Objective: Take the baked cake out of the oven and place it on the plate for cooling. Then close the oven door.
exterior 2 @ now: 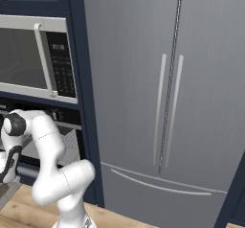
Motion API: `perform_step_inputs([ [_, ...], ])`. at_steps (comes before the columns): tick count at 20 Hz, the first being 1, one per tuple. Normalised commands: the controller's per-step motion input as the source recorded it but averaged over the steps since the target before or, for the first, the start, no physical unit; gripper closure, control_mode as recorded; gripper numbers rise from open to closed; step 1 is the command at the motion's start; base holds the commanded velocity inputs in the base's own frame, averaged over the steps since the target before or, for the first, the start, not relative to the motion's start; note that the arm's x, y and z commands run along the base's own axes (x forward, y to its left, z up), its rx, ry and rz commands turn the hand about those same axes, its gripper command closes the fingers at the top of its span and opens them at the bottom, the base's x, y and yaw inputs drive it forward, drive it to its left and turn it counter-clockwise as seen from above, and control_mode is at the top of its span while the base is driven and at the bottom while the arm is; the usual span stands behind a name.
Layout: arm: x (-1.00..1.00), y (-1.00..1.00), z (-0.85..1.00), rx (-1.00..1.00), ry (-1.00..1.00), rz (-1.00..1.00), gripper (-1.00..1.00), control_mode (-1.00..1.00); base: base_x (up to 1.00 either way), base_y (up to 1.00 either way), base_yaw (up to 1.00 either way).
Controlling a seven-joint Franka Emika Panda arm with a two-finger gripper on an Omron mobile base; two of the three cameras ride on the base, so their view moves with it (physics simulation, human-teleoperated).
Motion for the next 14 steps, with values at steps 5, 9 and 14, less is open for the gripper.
perform_step_inputs([
  [5,0.70,-0.03,0.30,-0.11,0.05,0.00,-1.00,-1.00,0.00,0.00,0.00],
  [9,0.74,-0.03,0.29,-0.08,0.03,0.00,-1.00,-1.00,0.00,0.00,0.00],
  [14,0.76,-0.05,0.29,-0.03,0.03,0.00,-1.00,-1.00,0.00,0.00,0.00],
])
